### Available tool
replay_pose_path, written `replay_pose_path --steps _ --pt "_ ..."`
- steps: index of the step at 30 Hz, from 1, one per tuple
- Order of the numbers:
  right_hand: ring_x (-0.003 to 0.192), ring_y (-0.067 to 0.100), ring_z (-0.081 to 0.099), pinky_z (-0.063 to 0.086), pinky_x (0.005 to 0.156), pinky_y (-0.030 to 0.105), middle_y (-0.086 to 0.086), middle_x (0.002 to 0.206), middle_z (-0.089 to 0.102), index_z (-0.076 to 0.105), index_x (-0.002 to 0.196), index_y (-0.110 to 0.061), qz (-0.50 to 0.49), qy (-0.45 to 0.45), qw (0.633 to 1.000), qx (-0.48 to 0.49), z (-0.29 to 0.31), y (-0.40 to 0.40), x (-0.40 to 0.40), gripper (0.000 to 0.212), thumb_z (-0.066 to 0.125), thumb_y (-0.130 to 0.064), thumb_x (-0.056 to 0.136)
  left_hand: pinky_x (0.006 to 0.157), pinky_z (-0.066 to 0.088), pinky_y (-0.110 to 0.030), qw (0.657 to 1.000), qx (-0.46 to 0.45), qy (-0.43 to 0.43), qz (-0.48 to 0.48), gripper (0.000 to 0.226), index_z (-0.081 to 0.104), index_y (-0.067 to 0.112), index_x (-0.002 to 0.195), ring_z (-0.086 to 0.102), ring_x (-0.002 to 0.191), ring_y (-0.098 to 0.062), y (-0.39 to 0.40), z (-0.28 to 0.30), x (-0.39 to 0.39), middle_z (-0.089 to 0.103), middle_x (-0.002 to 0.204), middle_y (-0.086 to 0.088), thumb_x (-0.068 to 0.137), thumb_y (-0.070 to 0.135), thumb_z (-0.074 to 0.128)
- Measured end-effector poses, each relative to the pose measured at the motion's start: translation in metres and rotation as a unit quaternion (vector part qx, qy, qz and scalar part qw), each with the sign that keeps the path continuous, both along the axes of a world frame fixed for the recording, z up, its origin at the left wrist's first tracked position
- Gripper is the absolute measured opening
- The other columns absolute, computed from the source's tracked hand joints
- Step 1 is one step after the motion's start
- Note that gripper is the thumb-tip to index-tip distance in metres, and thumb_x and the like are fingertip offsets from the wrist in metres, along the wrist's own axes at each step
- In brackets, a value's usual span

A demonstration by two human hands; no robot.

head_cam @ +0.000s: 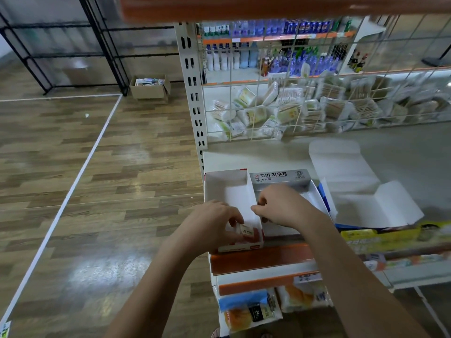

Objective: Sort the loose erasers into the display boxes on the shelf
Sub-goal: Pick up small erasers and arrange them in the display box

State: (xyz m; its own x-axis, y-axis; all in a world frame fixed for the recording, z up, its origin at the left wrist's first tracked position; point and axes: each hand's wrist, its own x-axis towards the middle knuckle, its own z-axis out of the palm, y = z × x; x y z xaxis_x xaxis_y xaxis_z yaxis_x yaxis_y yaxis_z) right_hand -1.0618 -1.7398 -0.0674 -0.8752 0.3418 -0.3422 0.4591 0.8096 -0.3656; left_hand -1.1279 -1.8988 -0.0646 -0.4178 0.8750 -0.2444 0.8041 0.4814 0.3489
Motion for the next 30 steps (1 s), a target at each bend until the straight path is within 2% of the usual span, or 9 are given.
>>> replay_pose_path --steps 5,8,10,12,14,17,22,25,30 --pt "0.075 0.029 0.066 0.053 0.07 0.038 0.014 0.079 0.071 0.066 0.076 0.001 -0.003 0.007 1.0 -0.009 -0.006 0.004 0.003 0.035 0.052 -0.03 0.086 0.084 0.047 -0.023 1.0 -0.007 -0.02 -0.021 0.035 0.059 0.025 0.12 0.053 0.096 -0.007 0.003 0.002 0.001 0.063 0.109 0.008 0.089 0.041 0.057" --pt "0.075 0.029 0.066 0.053 0.071 0.038 0.014 0.079 0.071 0.066 0.077 0.0 -0.003 0.012 1.0 -0.011 -0.008 0.004 0.004 0.036 0.052 -0.032 0.087 0.071 0.042 -0.01 0.997 -0.025 -0.064 -0.028 0.036 0.059 0.026 0.121 0.053 0.087 -0.001 0.003 0.004 -0.003 0.063 0.111 0.01 0.09 0.044 0.054" --pt "0.075 0.029 0.066 0.053 0.07 0.038 0.014 0.079 0.071 0.065 0.077 0.001 -0.003 0.014 1.0 -0.011 -0.009 0.004 0.004 0.036 0.052 -0.032 0.087 0.066 0.041 -0.007 0.996 -0.036 -0.073 -0.029 0.033 0.06 0.024 0.121 0.053 0.083 0.001 0.006 0.004 -0.005 0.065 0.11 0.008 0.092 0.04 0.052" --pt "0.07 0.027 0.065 0.053 0.071 0.04 0.015 0.08 0.071 0.065 0.078 0.001 -0.005 0.016 1.0 -0.014 -0.01 0.004 0.004 0.037 0.052 -0.032 0.087 0.065 0.043 -0.008 0.996 -0.047 -0.071 -0.028 0.03 0.062 0.024 0.119 0.054 0.08 0.0 0.01 0.004 -0.007 0.066 0.108 0.007 0.093 0.036 0.053" --pt "0.066 0.024 0.063 0.053 0.071 0.039 0.014 0.079 0.071 0.065 0.077 0.001 -0.003 0.017 1.0 -0.016 -0.01 0.005 0.005 0.036 0.052 -0.031 0.087 0.069 0.046 -0.016 0.995 -0.063 -0.067 -0.037 0.027 0.064 0.023 0.115 0.055 0.081 -0.004 0.015 0.005 -0.008 0.067 0.105 0.006 0.092 0.034 0.055" --pt "0.071 0.025 0.066 0.053 0.071 0.038 0.009 0.075 0.071 0.065 0.07 -0.003 0.002 0.014 1.0 -0.014 -0.008 0.005 0.005 0.035 0.052 -0.03 0.088 0.076 0.049 -0.024 0.993 -0.075 -0.069 -0.055 0.025 0.066 0.021 0.111 0.057 0.084 -0.007 0.021 0.005 -0.009 0.067 0.104 0.004 0.092 0.032 0.056" --pt "0.071 0.027 0.065 0.052 0.068 0.035 0.012 0.077 0.071 0.062 0.066 -0.006 -0.004 0.008 1.0 -0.011 -0.005 0.006 0.005 0.03 0.052 -0.027 0.086 0.069 0.044 -0.015 0.99 -0.086 -0.085 -0.068 0.027 0.063 0.018 0.115 0.054 0.084 -0.006 0.027 0.005 -0.011 0.066 0.107 0.002 0.092 0.031 0.056" --pt "0.068 0.026 0.063 0.051 0.067 0.034 0.013 0.077 0.07 0.063 0.068 -0.004 -0.006 0.009 1.0 -0.01 -0.003 0.006 0.006 0.03 0.053 -0.026 0.086 0.07 0.042 -0.012 0.984 -0.121 -0.098 -0.084 0.03 0.061 0.015 0.118 0.054 0.086 -0.007 0.032 0.008 -0.013 0.065 0.108 0.001 0.093 0.031 0.054" --pt "0.072 0.024 0.065 0.051 0.068 0.032 0.01 0.076 0.07 0.068 0.072 -0.006 -0.008 0.001 1.0 -0.015 0.0 0.005 0.006 0.032 0.053 -0.028 0.089 0.081 0.048 -0.028 0.972 -0.178 -0.107 -0.111 0.033 0.064 0.012 0.114 0.061 0.094 -0.019 0.043 0.01 -0.021 0.067 0.104 -0.003 0.091 0.034 0.056"
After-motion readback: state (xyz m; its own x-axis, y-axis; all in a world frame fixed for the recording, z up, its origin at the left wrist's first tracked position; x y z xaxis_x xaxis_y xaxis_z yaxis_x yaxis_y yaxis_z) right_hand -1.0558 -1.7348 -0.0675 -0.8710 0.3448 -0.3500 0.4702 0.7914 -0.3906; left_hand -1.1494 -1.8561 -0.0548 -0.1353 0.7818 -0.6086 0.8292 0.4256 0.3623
